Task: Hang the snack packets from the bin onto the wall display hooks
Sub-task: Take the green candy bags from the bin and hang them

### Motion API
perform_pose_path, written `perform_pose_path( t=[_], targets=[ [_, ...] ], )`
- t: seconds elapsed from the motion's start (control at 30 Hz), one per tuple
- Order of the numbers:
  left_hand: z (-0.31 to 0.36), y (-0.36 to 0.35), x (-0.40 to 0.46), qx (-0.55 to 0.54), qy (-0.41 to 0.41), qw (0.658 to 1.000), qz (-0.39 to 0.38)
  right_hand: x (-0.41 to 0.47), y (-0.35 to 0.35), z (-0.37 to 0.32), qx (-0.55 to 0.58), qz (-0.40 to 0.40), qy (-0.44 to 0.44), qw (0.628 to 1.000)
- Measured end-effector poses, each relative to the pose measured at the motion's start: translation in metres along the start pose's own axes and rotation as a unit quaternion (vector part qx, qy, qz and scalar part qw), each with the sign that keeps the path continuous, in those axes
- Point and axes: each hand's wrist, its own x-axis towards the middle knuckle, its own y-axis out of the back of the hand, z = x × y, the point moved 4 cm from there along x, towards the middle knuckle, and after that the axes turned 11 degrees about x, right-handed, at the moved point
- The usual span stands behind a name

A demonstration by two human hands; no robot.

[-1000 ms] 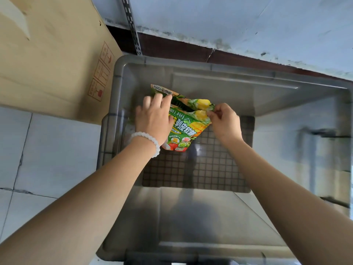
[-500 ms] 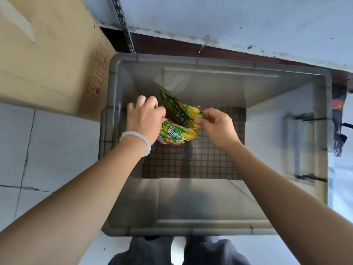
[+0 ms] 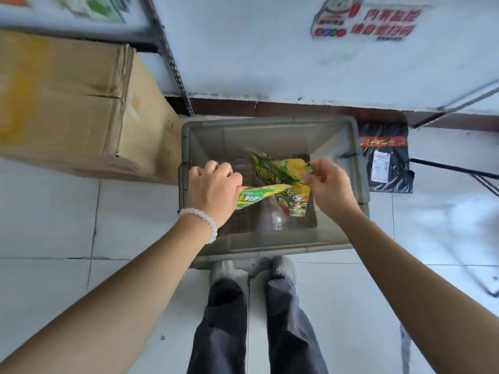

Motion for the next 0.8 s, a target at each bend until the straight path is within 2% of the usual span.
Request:
perform_pose_path(
  t=[0.17,0.37,0.47,0.7,0.8],
  targets=[
    [0.011,0.122,-0.022,0.014,-0.019,0.998,0.058,-0.051,0.074,-0.097,0.005,0.038,0.049,0.998],
    [0.042,0.255,-0.035,0.043,-0.027,0.991,0.128,-0.109,0.174,-0.204,-0.005,0.016,0.113,0.993],
    [0.061,0.316,-0.037,0.018,-0.011,0.985,0.171,-0.140,0.228,-0.243,0.002,0.032,0.149,0.988],
    [0.113,0.460,-0.041,-0.020,0.007,0.961,0.276,-0.200,0.337,-0.323,0.026,0.115,0.231,0.966],
    [0.132,0.502,-0.025,-0.043,-0.020,0.962,0.271,-0.210,0.373,-0.351,0.053,0.145,0.252,0.955]
  ],
)
